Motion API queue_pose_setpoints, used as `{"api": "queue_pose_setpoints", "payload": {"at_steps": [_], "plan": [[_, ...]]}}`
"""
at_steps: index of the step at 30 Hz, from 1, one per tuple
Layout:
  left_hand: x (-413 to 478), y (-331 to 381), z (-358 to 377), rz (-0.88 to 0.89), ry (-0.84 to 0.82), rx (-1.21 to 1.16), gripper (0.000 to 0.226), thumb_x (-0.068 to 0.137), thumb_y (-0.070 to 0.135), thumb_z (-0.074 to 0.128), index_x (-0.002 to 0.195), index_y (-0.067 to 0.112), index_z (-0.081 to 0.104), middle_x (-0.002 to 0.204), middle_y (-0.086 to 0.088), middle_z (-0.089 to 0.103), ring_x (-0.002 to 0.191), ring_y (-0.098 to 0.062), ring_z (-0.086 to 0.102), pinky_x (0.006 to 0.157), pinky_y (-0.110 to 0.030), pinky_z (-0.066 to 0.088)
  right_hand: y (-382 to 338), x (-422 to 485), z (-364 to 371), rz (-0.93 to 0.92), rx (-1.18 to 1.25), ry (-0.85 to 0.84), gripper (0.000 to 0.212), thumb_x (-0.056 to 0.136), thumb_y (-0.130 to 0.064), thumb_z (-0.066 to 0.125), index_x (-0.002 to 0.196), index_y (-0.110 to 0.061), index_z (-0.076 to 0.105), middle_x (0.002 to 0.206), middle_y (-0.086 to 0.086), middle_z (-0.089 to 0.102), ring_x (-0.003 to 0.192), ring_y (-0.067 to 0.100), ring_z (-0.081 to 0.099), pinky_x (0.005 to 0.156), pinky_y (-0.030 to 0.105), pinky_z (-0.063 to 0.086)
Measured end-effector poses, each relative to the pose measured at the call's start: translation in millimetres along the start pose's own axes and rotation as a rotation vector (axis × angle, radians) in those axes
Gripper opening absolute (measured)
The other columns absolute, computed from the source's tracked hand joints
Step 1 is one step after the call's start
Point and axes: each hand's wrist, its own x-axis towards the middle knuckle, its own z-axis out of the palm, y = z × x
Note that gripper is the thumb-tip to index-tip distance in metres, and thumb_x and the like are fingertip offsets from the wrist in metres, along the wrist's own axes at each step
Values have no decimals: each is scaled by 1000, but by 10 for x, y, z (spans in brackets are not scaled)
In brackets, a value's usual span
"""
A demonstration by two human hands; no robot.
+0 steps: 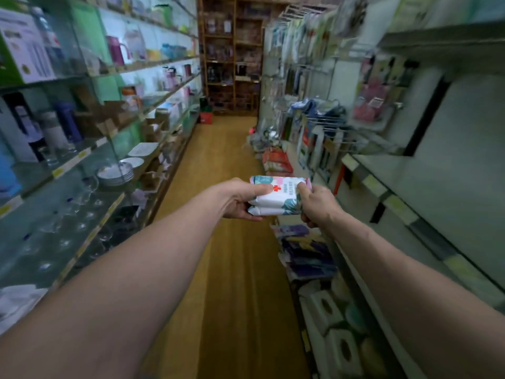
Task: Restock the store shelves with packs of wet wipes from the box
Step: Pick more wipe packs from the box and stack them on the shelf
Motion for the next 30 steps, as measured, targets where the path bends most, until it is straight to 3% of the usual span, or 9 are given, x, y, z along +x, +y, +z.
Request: {"api": "queue_pose_setpoints", "payload": {"at_steps": [5,10,12,15,17,22,26,30], "plan": [[-11,384,844,38,-130,59,27,92,24,64,109,5,54,92,-10,64,76,-19,63,70,-35,58,296,-77,-886,78,69,121,37,100,-36,34,106,-4,52,69,12,55,50,20,47,44,27,36],[-48,719,1595,81,-249,107,19,92,21,64,94,6,54,95,-11,60,80,-20,61,74,-35,54,563,-216,-1643,139,64,257,34,101,-35,35,96,-6,53,62,9,52,43,17,44,34,18,33],[-59,816,1879,99,-295,130,19,92,21,64,90,6,52,93,-11,59,79,-19,60,79,-35,54,671,-295,-1892,167,36,324,35,100,-39,35,89,-10,52,61,8,52,45,18,46,38,21,36],[-46,927,2303,116,-373,175,17,95,22,60,93,6,53,97,-12,58,78,-19,59,86,-37,55,883,-349,-2228,186,98,415,34,100,-40,34,99,-11,52,66,8,52,47,19,48,41,23,34],[-31,992,2558,116,-422,196,16,94,21,61,95,6,55,99,-13,58,77,-20,60,78,-36,57,993,-411,-2424,202,111,449,34,101,-39,34,105,-10,50,69,8,53,47,16,48,40,20,33],[52,1126,3119,116,-548,238,22,90,24,65,87,5,54,82,-11,59,68,-21,58,48,-32,55,1243,-560,-2831,270,80,536,42,101,-38,35,103,-1,54,72,11,58,48,16,52,44,23,35],[172,1262,3559,190,-680,338,30,91,26,65,107,5,53,89,-11,61,72,-21,61,51,-32,57,1392,-609,-3130,331,64,647,38,102,-37,34,99,-4,52,76,11,58,49,17,54,44,23,36],[199,1424,3964,257,-787,438,30,92,27,63,109,7,49,90,-11,59,73,-20,62,50,-30,58,1504,-667,-3406,419,3,767,36,103,-37,32,104,-5,49,82,14,60,50,17,55,45,24,38]]}}
